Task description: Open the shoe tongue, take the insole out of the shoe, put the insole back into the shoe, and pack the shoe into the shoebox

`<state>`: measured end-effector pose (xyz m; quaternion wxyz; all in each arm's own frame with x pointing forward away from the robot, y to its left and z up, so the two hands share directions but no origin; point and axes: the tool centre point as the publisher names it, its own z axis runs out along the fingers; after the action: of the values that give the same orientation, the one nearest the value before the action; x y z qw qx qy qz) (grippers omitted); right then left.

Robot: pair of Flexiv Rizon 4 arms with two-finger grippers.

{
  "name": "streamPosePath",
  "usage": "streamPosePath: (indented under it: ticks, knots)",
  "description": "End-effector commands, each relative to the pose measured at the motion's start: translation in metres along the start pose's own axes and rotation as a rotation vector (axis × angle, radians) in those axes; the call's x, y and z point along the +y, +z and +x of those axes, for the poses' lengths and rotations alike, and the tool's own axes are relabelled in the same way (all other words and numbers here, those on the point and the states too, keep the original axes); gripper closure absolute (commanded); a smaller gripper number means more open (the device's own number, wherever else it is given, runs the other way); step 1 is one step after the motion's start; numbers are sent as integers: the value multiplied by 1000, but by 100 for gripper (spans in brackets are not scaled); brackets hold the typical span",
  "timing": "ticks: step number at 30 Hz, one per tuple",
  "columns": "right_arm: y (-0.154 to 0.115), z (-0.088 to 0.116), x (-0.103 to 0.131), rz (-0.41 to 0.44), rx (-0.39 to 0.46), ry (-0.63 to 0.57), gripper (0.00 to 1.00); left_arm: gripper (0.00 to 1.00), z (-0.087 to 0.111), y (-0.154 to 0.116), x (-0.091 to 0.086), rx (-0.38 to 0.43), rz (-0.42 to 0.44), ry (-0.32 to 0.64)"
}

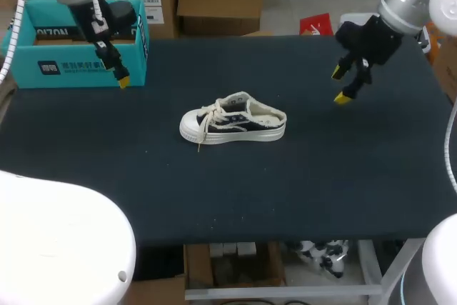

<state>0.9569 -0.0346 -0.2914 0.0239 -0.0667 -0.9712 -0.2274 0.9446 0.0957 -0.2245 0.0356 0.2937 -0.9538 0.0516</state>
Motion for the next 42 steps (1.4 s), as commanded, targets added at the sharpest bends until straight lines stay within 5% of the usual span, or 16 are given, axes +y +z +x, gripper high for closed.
streamPosePath:
  ticks: [1,15,23,35,42]
  knots:
    - [9,5,0,-32,2,-11,0,0,14,-1,-9,-78,-83,44]
    - [9,5,0,-32,2,-11,0,0,18,2,-12,-93,-81,28]
    - [48,11,12,-154,-4,4,0,0,43,22,-41,-38,-29,-295]
    - [95,18,29,-251,14,-1,0,0,67,27,-69,-26,7,-546]
    - [118,18,37,-301,12,27,0,0,77,40,-87,-19,-12,-614]
